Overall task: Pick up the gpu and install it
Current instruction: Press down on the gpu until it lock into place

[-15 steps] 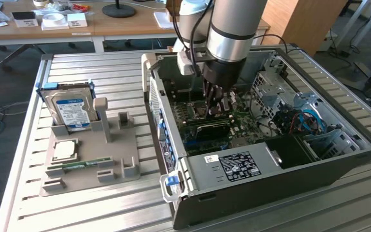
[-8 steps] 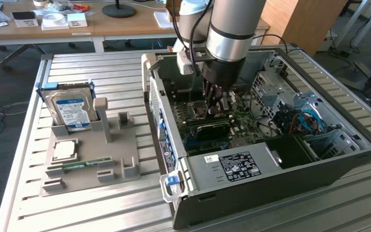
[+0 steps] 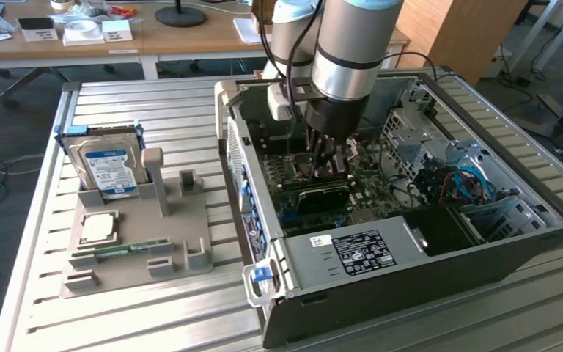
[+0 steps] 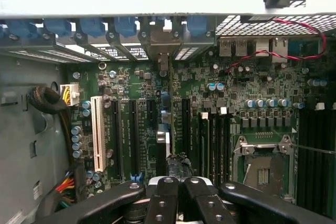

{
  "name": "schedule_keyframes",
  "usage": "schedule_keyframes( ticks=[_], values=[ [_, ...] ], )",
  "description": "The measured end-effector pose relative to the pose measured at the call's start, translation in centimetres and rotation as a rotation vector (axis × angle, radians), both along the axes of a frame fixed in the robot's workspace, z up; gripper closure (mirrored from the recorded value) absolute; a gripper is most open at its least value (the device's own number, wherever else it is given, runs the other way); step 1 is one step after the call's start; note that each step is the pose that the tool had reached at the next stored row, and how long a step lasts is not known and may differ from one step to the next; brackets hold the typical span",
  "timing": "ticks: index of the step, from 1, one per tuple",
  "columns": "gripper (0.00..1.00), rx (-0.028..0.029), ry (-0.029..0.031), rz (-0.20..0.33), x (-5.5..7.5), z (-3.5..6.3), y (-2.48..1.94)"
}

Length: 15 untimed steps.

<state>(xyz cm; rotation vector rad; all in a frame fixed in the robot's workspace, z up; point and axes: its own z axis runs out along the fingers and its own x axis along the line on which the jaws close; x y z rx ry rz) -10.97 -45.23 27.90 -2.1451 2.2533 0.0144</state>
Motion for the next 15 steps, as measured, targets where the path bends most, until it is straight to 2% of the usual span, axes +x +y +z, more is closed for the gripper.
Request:
schedule_keyframes(
  ticks=[11, 15],
  values=[
    [0.89, -0.0002, 0.0001, 0.0, 0.0, -0.75, 0.0],
    [0.89, 0.0, -0.0001, 0.0, 0.0, -0.85, 0.14]
  ],
)
